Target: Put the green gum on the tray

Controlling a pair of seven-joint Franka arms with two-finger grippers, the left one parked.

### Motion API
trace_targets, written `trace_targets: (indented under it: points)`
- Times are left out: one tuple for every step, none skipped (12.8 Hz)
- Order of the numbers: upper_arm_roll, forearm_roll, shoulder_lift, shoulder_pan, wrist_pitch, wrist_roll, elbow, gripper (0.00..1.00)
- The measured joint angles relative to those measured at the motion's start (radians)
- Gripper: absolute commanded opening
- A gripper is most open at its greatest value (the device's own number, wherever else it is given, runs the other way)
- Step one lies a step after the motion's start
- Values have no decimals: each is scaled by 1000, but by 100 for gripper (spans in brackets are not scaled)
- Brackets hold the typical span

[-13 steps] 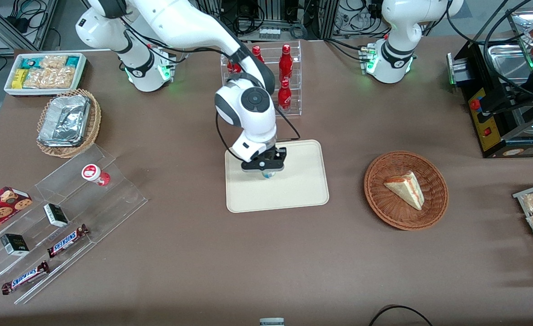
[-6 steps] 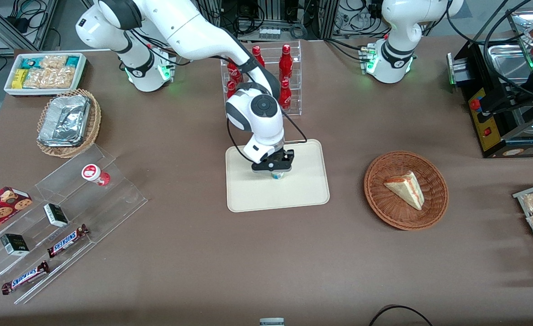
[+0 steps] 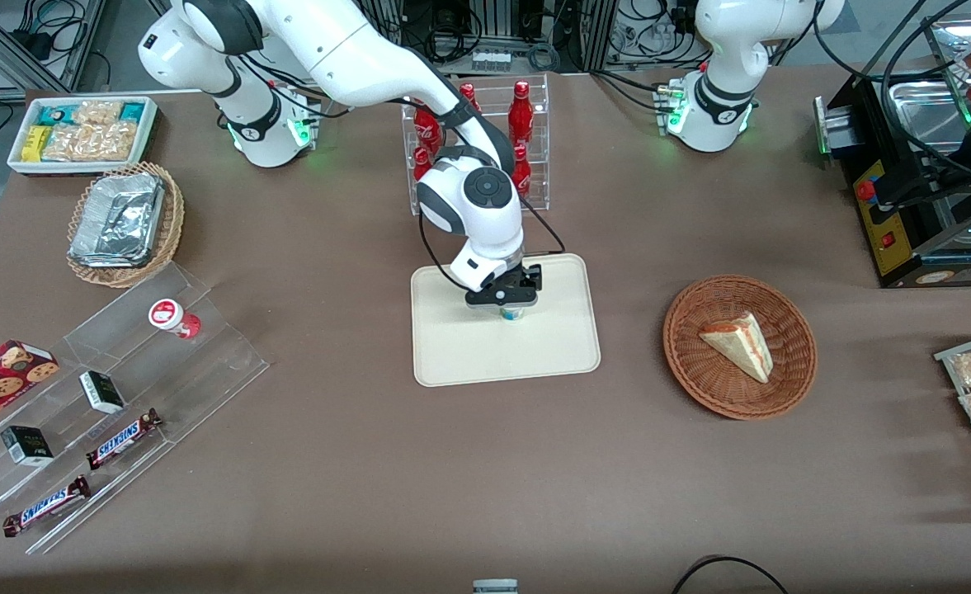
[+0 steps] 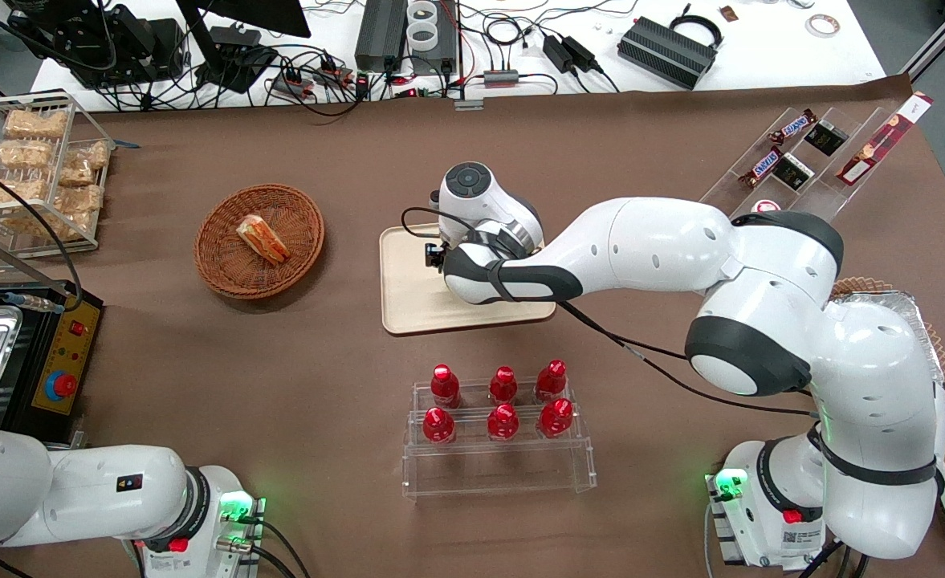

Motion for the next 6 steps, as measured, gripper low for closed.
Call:
trace_targets:
  points:
    - [-1,0,0,-1,0,-1,0,100]
    - [-1,0,0,-5,0,-1,1,100]
    - [-2,0,0,-9,0,-2,2,100]
    - [-4,0,-3,-13,-1,-3,5,100]
    - [-5,0,-10,-21,-8,-4,9,100]
    - [-7,0,-24,-33,-35,-9,14,100]
